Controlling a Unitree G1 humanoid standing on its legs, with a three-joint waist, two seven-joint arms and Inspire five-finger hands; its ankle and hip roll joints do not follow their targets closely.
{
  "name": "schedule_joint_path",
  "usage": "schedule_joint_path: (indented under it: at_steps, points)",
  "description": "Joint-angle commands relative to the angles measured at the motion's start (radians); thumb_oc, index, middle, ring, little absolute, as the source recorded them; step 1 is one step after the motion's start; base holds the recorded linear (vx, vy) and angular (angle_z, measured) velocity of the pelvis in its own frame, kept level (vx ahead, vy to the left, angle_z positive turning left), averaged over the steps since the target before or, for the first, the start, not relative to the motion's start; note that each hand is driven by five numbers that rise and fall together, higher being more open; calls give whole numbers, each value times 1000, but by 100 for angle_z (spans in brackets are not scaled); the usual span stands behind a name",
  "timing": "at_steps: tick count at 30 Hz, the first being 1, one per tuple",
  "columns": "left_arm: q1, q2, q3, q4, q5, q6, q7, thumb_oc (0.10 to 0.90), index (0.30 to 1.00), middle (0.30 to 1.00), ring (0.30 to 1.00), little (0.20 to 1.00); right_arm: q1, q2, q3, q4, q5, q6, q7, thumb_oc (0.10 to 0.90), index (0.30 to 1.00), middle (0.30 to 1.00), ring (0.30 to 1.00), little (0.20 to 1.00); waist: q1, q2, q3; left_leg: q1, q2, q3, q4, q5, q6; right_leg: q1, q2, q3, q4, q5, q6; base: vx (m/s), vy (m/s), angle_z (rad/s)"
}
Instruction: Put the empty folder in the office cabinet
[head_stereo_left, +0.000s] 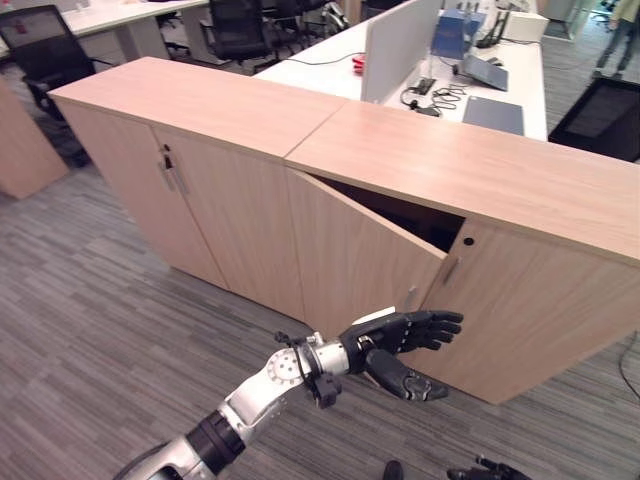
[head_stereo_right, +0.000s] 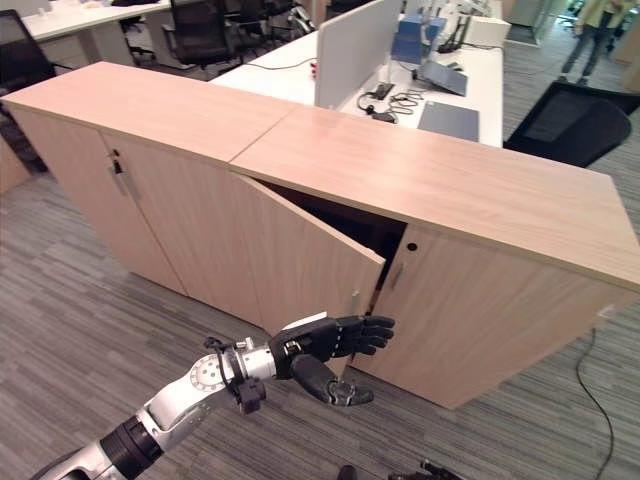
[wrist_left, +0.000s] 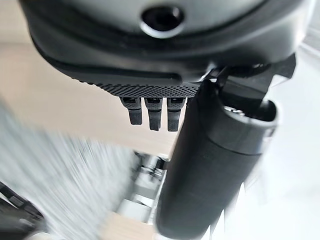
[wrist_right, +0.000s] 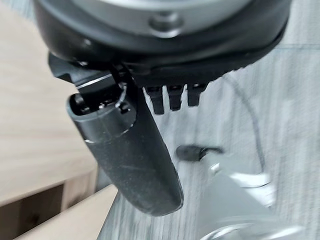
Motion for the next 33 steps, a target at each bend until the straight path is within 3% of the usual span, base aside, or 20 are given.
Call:
schedule_joint_path:
  at_steps: [1,5,7,8,9,11,13,14,15,18,20,22,25,26,27,29,33]
  points:
    - [-45,-34,21,-90,-177,-7,-50,800,900,900,900,900,-70,-88,70,20,-46,-30,1,800,900,900,900,900,-19,43,7,-7,152,-95,11,81,-63,65,79,35,-2,-143,1,39,-289,-64]
    - [45,59,93,-107,-152,-29,-50,800,900,900,900,900,-28,-95,55,33,-82,-43,-5,800,900,900,900,900,-25,39,14,-22,184,-81,113,101,-53,75,120,72,-2,-161,-31,13,-205,-56]
    - [128,86,179,-91,-136,-51,-24,800,900,900,900,900,-13,-104,47,27,-89,-42,-8,800,900,900,900,900,-11,35,23,-50,167,-130,180,102,-36,75,129,90,0,-162,-43,-11,-185,-58]
    - [209,85,285,-81,-92,-77,8,800,900,900,900,900,-5,-106,34,13,-85,-41,-7,800,900,900,900,900,17,18,33,-92,126,-203,245,83,-9,81,130,104,-1,-163,-51,-22,-158,-55]
    - [210,85,286,-82,-92,-76,8,800,900,900,900,900,-6,-106,35,13,-84,-41,-7,800,900,900,900,900,13,17,29,-99,125,-207,248,83,-8,77,128,101,-1,-162,-51,-10,-180,-52]
    - [292,74,422,-102,92,-171,68,800,900,900,900,900,4,-81,9,3,-57,-46,-13,800,900,900,900,900,50,-9,41,-152,63,-256,308,25,19,90,128,109,-2,-157,-55,15,-128,-38]
    - [318,56,471,2,220,-211,93,800,900,900,900,900,-5,-79,9,-24,-36,-43,-8,800,900,900,900,900,72,-24,56,-178,-9,-287,333,-56,34,102,128,130,-2,-150,-47,15,-50,-1]
    - [363,87,517,50,219,-216,64,800,900,900,900,900,-15,-96,11,-37,-45,-38,11,800,900,900,900,900,79,-25,69,-216,-87,-342,347,-104,41,91,123,165,-1,-131,-40,-24,11,-42]
    - [363,87,517,50,219,-216,63,800,900,900,900,900,-15,-96,12,-37,-45,-38,11,800,900,900,900,900,79,-25,69,-216,-87,-342,347,-105,41,91,123,165,-1,-131,-39,-36,55,-95]
    - [410,133,529,139,276,-213,47,800,900,900,900,900,-43,-115,22,-44,-60,-30,26,800,900,900,900,900,99,-9,78,-237,-171,-414,332,-128,48,79,121,194,0,-113,-29,-2,119,-74]
    - [410,125,510,284,366,-215,53,800,900,900,900,900,-51,-126,22,-35,-90,-28,29,800,900,900,900,900,99,12,64,-177,-194,-421,212,-123,63,72,123,199,1,-109,-16,51,199,-40]
    - [397,119,498,345,396,-220,63,800,900,900,900,900,-52,-129,23,-34,-99,-27,29,800,900,900,900,900,95,15,61,-170,-196,-416,185,-112,64,68,118,193,3,-109,-12,28,144,-10]
    - [290,4,479,841,582,-212,179,800,900,900,900,900,-35,-103,55,-42,-143,-23,5,800,900,900,900,900,61,27,30,-106,-207,-429,1,-51,83,48,110,177,13,-117,-9,36,193,-1]
    - [290,3,479,842,582,-213,179,800,900,900,900,900,-35,-103,54,-41,-143,-23,5,800,900,900,900,900,59,27,28,-108,-207,-430,0,-49,83,46,110,176,13,-117,-9,28,95,30]
    - [251,-26,484,978,643,-213,227,800,900,900,900,900,-21,-81,57,-42,-140,-26,-13,800,900,900,900,900,49,22,11,-88,-212,-437,-45,-35,85,45,113,178,10,-122,-10,42,74,24]
    - [235,-45,506,1072,681,-204,270,800,900,900,900,900,-13,-55,67,-46,-138,-29,-30,800,900,900,900,900,44,17,-4,-80,-215,-436,-47,-40,88,55,113,181,5,-126,-9,73,90,12]
    - [250,-71,541,1093,657,-207,304,800,900,900,900,900,3,5,103,-69,-145,-35,-57,800,900,900,900,900,47,11,-14,-68,-222,-443,-47,-50,96,68,108,186,5,-125,-8,52,65,8]
